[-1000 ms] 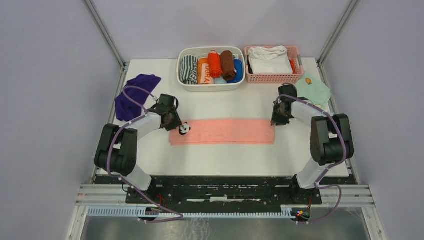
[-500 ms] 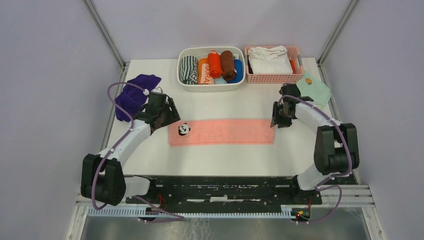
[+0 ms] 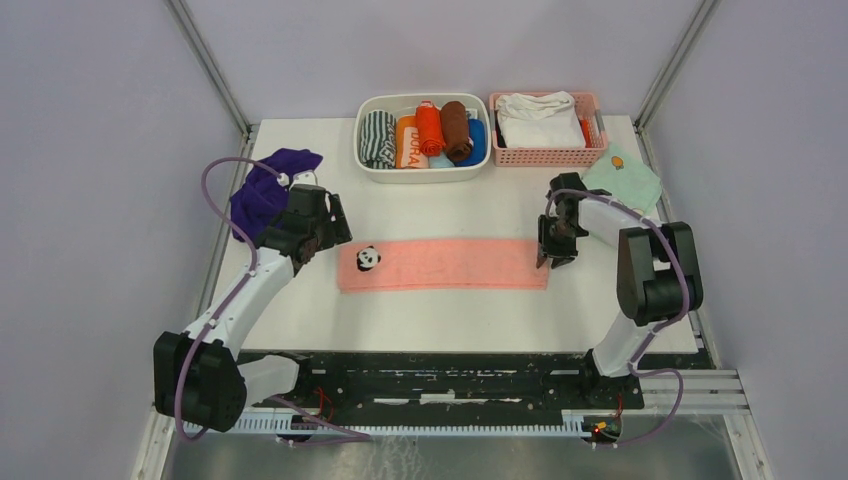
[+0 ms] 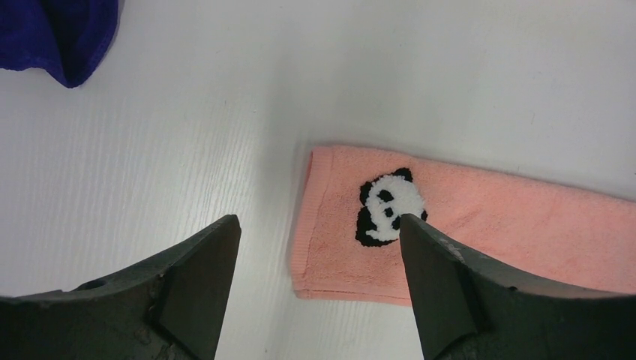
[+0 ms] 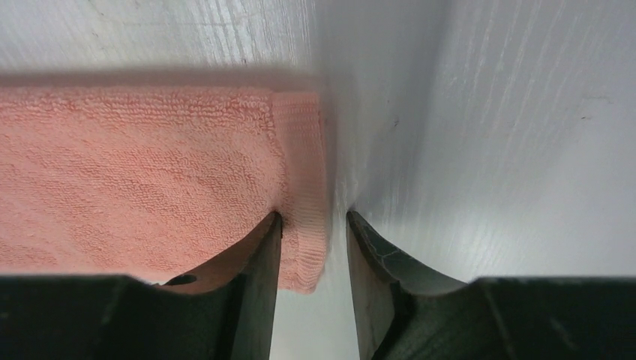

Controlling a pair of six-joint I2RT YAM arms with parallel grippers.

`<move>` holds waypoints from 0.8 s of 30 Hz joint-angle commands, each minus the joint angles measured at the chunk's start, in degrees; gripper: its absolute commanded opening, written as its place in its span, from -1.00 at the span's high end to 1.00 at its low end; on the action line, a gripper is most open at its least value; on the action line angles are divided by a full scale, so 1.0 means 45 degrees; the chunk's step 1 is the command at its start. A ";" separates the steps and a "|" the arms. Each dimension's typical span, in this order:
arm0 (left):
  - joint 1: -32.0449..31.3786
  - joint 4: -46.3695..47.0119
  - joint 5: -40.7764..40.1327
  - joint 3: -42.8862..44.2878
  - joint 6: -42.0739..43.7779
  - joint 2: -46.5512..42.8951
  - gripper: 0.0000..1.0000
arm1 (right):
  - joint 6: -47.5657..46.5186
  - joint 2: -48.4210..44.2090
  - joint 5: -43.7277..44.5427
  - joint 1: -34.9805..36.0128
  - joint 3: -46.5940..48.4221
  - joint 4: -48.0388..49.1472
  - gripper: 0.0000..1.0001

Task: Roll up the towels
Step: Fold the towel at the center of the board.

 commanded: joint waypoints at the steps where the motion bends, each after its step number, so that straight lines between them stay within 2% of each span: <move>1: -0.0037 0.0221 -0.0310 0.0269 0.0705 0.0064 -0.69 | -0.0176 0.0759 0.0521 0.0187 0.0231 -0.0623 0.16; 4: -0.0034 0.0222 -0.0318 0.0238 0.0706 -0.0023 -0.69 | -0.0134 0.1085 0.0802 0.0235 0.0137 -0.0691 0.38; 6: -0.0034 0.0215 -0.0303 0.0215 0.0690 -0.0097 -0.69 | -0.0120 0.1199 0.1430 0.0223 0.0256 -0.0815 0.66; 7: -0.0036 0.0210 -0.0279 0.0204 0.0687 -0.0127 -0.69 | -0.0106 0.1229 0.2037 0.0202 0.0434 -0.0998 0.92; 8: -0.0034 0.0217 -0.0194 0.0205 0.0701 -0.0136 -0.69 | -0.0067 0.1208 0.2731 0.0155 0.0649 -0.1207 0.98; 17: -0.0052 0.0440 0.1463 0.0028 0.0281 -0.0346 -0.71 | -0.0076 -0.0380 0.7367 -0.0680 0.2343 -0.2807 0.99; 19: -0.0053 0.0506 0.1969 -0.0110 0.0056 -0.0310 -0.71 | -0.0211 -0.0632 0.7168 -0.0683 0.2525 -0.2998 0.99; 24: -0.0053 0.1123 0.3366 -0.0710 -0.0732 -0.0056 -0.71 | -0.0503 -0.1667 0.3836 -0.0048 0.2680 -0.2779 0.99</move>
